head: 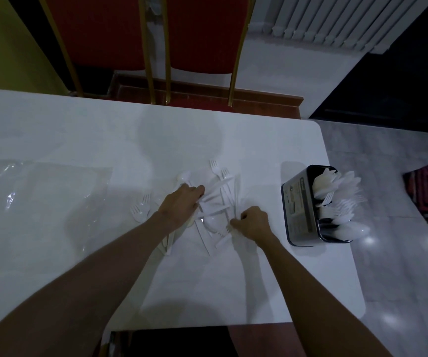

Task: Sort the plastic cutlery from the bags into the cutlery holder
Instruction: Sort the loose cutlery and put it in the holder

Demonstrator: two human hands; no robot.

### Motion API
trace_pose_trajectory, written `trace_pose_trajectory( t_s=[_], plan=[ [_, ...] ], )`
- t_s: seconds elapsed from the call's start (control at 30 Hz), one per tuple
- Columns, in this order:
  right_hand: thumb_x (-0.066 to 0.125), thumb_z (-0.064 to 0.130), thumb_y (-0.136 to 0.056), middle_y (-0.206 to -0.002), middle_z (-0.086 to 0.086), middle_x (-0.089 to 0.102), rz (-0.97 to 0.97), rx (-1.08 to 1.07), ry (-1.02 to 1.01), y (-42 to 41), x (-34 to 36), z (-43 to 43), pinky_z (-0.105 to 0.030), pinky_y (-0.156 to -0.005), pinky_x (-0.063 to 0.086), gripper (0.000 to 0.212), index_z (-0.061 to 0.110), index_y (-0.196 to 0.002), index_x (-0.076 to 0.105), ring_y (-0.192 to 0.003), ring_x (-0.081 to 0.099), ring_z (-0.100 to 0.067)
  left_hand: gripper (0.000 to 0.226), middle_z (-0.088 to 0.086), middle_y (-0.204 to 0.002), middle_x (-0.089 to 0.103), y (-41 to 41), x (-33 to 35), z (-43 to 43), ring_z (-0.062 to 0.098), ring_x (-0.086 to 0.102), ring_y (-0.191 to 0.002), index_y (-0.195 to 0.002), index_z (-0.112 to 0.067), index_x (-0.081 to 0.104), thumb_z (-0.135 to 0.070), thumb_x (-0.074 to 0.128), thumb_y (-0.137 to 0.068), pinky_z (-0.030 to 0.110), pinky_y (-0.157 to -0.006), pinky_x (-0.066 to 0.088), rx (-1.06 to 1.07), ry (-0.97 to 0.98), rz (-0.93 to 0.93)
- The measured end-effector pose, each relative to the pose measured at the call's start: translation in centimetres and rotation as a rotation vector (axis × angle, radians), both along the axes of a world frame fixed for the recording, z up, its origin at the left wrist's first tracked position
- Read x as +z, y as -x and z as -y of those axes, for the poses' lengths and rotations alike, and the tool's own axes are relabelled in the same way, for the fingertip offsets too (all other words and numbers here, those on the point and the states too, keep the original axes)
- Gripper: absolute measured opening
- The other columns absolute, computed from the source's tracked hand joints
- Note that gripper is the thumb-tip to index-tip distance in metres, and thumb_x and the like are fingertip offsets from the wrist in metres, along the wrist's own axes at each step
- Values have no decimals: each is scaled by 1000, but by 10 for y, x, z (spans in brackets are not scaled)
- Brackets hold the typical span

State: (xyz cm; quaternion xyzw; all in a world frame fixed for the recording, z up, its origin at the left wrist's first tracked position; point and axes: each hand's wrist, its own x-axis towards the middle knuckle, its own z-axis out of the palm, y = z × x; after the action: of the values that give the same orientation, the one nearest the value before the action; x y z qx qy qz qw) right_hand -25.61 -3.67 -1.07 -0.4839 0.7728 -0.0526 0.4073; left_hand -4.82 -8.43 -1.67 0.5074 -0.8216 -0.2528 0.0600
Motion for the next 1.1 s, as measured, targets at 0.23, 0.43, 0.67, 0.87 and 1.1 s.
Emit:
trace_pose_trajectory(
  t_s=[0.23, 0.43, 0.67, 0.87, 1.1],
  plan=[
    [71, 17, -83, -78, -9, 67, 126, -120, -50, 24, 14, 2, -20, -57, 51, 15, 6, -76, 64, -58, 60, -12, 11, 13, -90, 57, -2, 6, 2, 26, 48, -94, -92, -6, 50, -5, 56, -82, 39, -61, 45, -7, 7, 30],
    [68, 11, -85, -89, -14, 69, 272, -215, -64, 37, 24, -2, -21, -60, 50, 13, 0, -93, 70, -67, 62, -16, 9, 10, -77, 64, -19, 13, 3, 31, 59, -81, -80, -12, 60, -16, 68, -78, 37, -67, 50, 328, -134, -161],
    [65, 6, -84, -73, -11, 67, 366, -258, -49, 38, 33, -6, -21, -54, 49, 10, -1, -80, 71, -60, 55, -15, 20, 8, -87, 73, -20, 20, -6, 25, 67, -88, -82, -12, 71, -27, 79, -70, 30, -79, 50, 651, -298, -193],
    [64, 1, -86, -85, -15, 69, 480, -275, -86, 32, 33, -13, -17, -57, 54, 9, -5, -91, 68, -70, 64, -16, 16, 10, -81, 74, -24, 18, -19, 27, 69, -82, -77, -12, 71, -25, 79, -71, 33, -79, 53, 659, -351, -216],
    [69, 2, -84, -92, -16, 68, 527, -281, -81, 34, 36, -19, -21, -64, 59, 23, -6, -105, 66, -78, 67, -19, 15, 6, -78, 75, -47, 25, -26, 24, 71, -75, -84, -15, 73, -29, 72, -79, 38, -84, 55, 700, -347, -301]
  ],
)
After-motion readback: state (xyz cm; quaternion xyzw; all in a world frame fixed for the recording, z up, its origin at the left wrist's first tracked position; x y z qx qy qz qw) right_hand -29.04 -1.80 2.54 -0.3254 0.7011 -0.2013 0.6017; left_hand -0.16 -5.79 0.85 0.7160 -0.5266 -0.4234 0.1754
